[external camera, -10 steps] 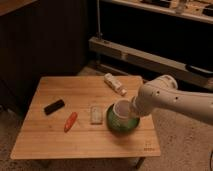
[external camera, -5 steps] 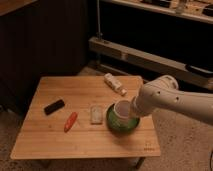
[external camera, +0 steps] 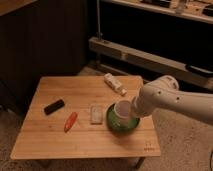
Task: Place the ceramic cup in the ceramic bowl
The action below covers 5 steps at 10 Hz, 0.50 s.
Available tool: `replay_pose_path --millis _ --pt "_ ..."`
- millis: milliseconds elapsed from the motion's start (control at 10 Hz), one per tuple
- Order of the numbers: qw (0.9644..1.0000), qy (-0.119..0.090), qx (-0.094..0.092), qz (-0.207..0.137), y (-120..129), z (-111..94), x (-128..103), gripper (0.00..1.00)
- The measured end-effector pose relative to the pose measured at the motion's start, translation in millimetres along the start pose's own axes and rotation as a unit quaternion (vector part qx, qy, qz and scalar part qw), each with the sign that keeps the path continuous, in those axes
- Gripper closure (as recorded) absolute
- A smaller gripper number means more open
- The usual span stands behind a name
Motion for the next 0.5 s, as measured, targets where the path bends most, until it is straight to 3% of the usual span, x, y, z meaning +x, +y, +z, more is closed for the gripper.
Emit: replay_pose_path --millis 500 --pt "1.0 -0.001 -0.001 0.001 -2.5 0.2 -0.8 0.73"
